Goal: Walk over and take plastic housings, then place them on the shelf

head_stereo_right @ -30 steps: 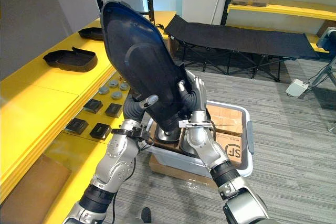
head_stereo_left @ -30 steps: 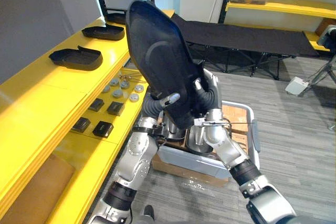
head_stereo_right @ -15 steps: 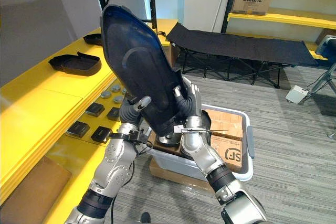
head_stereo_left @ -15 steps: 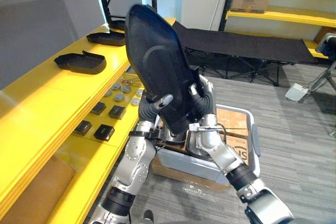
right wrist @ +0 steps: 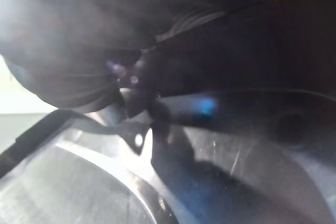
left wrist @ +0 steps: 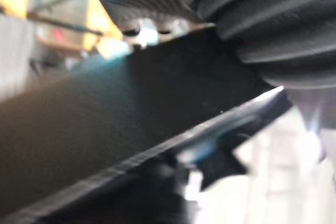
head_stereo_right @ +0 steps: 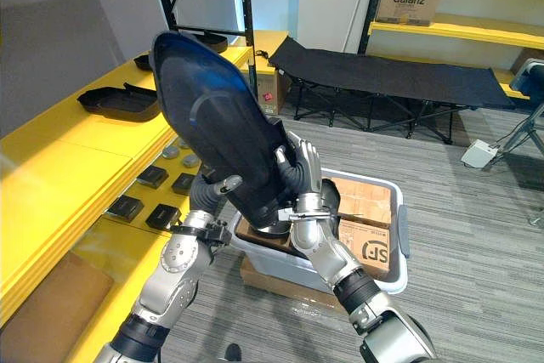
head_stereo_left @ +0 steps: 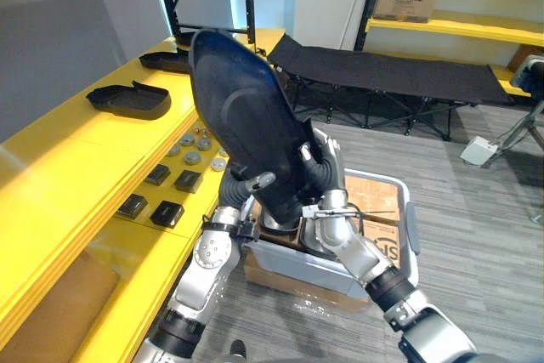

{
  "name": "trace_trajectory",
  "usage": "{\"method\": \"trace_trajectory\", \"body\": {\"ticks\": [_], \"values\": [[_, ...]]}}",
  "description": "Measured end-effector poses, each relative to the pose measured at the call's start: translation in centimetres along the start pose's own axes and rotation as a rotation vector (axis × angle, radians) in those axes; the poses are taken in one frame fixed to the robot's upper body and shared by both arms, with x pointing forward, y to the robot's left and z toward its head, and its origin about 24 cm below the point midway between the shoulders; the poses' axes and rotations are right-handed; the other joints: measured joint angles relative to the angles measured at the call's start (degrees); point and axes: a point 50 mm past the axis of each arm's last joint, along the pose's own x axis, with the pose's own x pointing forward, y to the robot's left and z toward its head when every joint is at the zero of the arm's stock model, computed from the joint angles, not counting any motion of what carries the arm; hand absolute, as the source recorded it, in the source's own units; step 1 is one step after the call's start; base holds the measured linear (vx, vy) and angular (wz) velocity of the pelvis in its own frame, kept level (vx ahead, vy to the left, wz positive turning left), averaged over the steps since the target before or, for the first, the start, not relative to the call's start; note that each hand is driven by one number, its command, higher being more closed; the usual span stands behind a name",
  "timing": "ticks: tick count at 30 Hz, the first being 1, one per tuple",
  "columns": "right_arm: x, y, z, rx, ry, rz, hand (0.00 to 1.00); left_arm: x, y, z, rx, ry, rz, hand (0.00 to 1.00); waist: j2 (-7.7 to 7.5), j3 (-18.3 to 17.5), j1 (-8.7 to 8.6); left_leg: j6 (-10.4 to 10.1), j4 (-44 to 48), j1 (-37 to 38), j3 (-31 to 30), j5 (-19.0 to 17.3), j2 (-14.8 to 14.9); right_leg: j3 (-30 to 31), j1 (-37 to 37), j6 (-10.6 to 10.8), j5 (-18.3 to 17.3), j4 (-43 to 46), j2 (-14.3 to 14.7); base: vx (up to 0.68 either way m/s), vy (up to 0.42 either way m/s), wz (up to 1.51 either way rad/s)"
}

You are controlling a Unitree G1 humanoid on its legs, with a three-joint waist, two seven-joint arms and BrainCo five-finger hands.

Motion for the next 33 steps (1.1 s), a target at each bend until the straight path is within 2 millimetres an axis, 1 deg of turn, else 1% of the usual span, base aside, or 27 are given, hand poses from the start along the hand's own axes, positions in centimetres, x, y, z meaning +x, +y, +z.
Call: {"method": "trace_trajectory", "body": {"ticks": [2, 5, 11, 17, 23, 29, 33], "values": [[-0.2, -0.1, -0.2, -0.020, -0.006, 0.011, 1.00, -0.2, 0.3, -0.6, 0.055, 0.021, 0.004, 1.00, 0.00, 0.0, 0.16, -0.1, 0.0, 0.0, 0.0, 0.0, 0.3, 0.0, 0.0, 0.0, 0.0, -0.1, 0.1, 0.00, 0.000, 0.00], [-0.3, -0.2, -0.4, -0.026, -0.003, 0.012, 1.00, -0.3, 0.5, -0.9, 0.119, 0.027, 0.008, 1.00, 0.00, 0.0, 0.30, -0.2, 0.0, 0.0, 0.0, 0.0, 0.3, 0.0, 0.0, 0.0, 0.0, -0.1, 0.2, 0.00, 0.000, 0.00], [-0.4, -0.2, -0.4, -0.024, 0.001, 0.012, 1.00, -0.3, 0.7, -1.1, 0.132, 0.032, 0.037, 1.00, 0.00, 0.0, 0.29, -0.2, 0.0, 0.0, 0.0, -0.1, 0.4, 0.1, 0.0, 0.0, 0.0, -0.1, 0.2, 0.00, 0.000, 0.00], [-1.0, 0.1, -0.6, -0.018, 0.016, 0.019, 1.00, -0.7, 1.0, -1.6, 0.134, 0.048, 0.101, 1.00, 0.00, 0.0, 0.30, -0.4, 0.0, 0.0, 0.1, -0.2, 0.4, 0.2, 0.0, -0.1, 0.0, -0.2, 0.3, 0.00, 0.000, 0.00], [-1.5, 0.8, 0.3, -0.008, -0.013, -0.028, 1.00, -0.8, 1.4, -1.4, 0.030, 0.041, 0.160, 1.00, 0.01, 0.0, 0.28, -0.4, 0.0, 0.1, 0.5, -0.2, 0.0, 0.2, -0.3, -0.1, -0.1, 0.5, 0.1, 0.00, 0.000, -0.01], [-1.3, 1.0, 2.3, 0.011, -0.116, -0.096, 1.00, -0.8, 1.8, -0.1, -0.022, -0.031, 0.237, 1.00, 0.04, 0.0, 0.48, -0.4, 0.0, 0.2, 1.4, -0.2, -0.1, 1.1, -1.1, -0.2, -0.2, 0.8, -0.1, -0.01, 0.000, -0.07], [-1.2, 1.0, 2.5, 0.015, -0.129, -0.099, 1.00, -0.8, 1.8, 0.4, -0.073, -0.065, 0.241, 1.00, 0.12, -0.1, 0.49, -0.4, 0.0, 0.3, 1.4, -0.2, -0.1, 1.1, -1.1, -0.3, -0.2, 0.9, -0.2, 0.00, 0.000, 0.00]]}}
